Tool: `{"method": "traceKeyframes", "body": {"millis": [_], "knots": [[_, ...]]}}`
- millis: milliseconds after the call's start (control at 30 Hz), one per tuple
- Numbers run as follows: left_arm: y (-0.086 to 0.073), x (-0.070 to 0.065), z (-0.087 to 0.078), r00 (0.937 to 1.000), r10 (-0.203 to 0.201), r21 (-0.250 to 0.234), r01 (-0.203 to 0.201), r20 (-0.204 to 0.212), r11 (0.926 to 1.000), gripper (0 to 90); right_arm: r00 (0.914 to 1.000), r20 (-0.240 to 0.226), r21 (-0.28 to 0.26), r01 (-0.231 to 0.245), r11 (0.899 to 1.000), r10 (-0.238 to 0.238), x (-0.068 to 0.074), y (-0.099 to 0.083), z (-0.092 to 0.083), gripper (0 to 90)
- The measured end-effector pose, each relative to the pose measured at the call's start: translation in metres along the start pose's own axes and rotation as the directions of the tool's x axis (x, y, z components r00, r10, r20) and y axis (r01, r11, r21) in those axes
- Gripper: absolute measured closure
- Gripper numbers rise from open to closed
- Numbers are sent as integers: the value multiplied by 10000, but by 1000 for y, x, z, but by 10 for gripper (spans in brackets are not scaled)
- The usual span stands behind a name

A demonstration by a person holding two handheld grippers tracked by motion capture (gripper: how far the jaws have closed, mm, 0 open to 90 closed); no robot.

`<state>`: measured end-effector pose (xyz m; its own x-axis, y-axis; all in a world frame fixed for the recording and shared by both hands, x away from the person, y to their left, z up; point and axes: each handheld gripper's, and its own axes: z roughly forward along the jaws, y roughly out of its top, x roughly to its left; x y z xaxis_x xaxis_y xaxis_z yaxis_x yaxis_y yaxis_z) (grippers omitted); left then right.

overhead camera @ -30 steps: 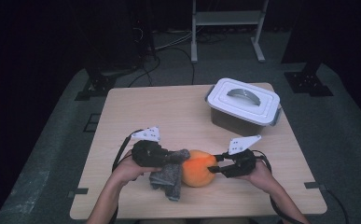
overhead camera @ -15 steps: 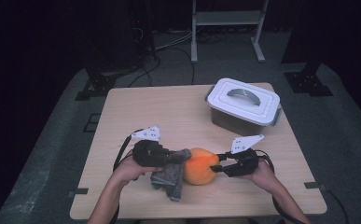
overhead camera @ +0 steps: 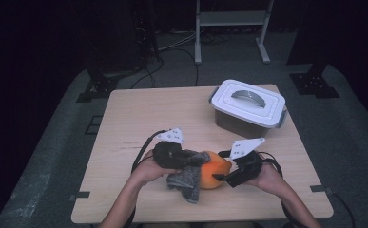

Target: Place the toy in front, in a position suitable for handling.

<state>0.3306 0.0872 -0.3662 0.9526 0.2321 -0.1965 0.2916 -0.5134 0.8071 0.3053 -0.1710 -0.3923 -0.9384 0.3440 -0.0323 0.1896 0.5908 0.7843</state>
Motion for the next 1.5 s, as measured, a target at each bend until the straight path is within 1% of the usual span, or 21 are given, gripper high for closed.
{"method": "traceKeyframes", "body": {"millis": [67,100,167,200,233,300,367,433,533,633,667,733,833,900,967,1000,1067,1133,1200,1267,1500], "knots": [[3,-1,4,10000,22,79,-22,28,10000,790,9984,252,495,497,9975,-509,7,7,7,167],[4,-2,5,10000,79,124,-80,31,9999,791,9975,278,623,637,9960,-656,8,8,9,166],[3,-1,6,10000,79,176,-79,28,9998,791,9969,354,861,668,9940,-701,8,9,14,177],[3,0,6,10000,18,130,-19,36,9999,790,9982,315,897,486,9948,-516,6,8,15,206],[2,1,6,10000,-11,127,10,48,9999,790,9990,271,882,325,9956,-351,4,6,16,257],[0,2,4,9999,-44,-14,44,116,10000,790,9990,153,816,397,9959,-411,3,3,16,383],[0,2,1,9999,-20,-57,20,113,10000,790,9992,40,804,396,9960,-401,2,3,15,471],[1,2,-3,10000,22,-87,-22,72,10000,790,9993,-107,606,360,9975,-354,2,3,14,515],[1,0,-14,10000,89,-208,-89,-23,9997,790,9992,-331,157,238,9996,-233,0,5,13,541],[1,-2,-28,9996,288,-321,-290,-66,9991,790,9982,-581,-195,152,9997,-163,1,9,15,548],[1,-4,-33,9996,290,-397,-292,-56,9988,790,9966,-820,-375,51,9993,-82,1,11,16,548],[2,-9,-41,9989,463,-414,-467,-112,9980,790,9917,-1287,-739,-67,9972,-29,3,15,19,547],[0,-11,-49,9982,554,-350,-562,-216,9978,790,9872,-1584,-1108,21,9938,-197,7,21,27,544],[-6,-7,-49,9992,342,-308,-348,-218,9989,790,9836,-1801,-1177,-118,9930,-96,6,20,33,540],[-14,-1,-45,9997,33,-206,-38,-231,9998,789,9798,-1991,-959,-20,9954,-172,6,16,39,530],[-19,2,-41,9997,-158,-264,154,-166,9995,789,9791,-2007,-850,165,9962,-334,6,13,42,526],[-26,9,-36,9988,-478,-492,480,49,9976,789,9786,-2034,-875,143,9961,-319,5,8,40,509],[-31,12,-29,9977,-655,-573,663,152,9962,789,9798,-1974,-750,165,9970,-311,0,2,36,494],[-31,12,-25,9976,-663,-523,672,184,9964,789,9799,-1991,-656,-22,9978,-109,-4,-5,33,478],[-31,12,-22,9978,-660,-478,664,97,9966,787,9798,-1998,-655,-199,9977,64,-9,-12,29,463],[-32,16,-16,9969,-790,-288,790,7,9965,782,9810,-1790,-638,-877,9941,751,-21,-31,19,421]]}}
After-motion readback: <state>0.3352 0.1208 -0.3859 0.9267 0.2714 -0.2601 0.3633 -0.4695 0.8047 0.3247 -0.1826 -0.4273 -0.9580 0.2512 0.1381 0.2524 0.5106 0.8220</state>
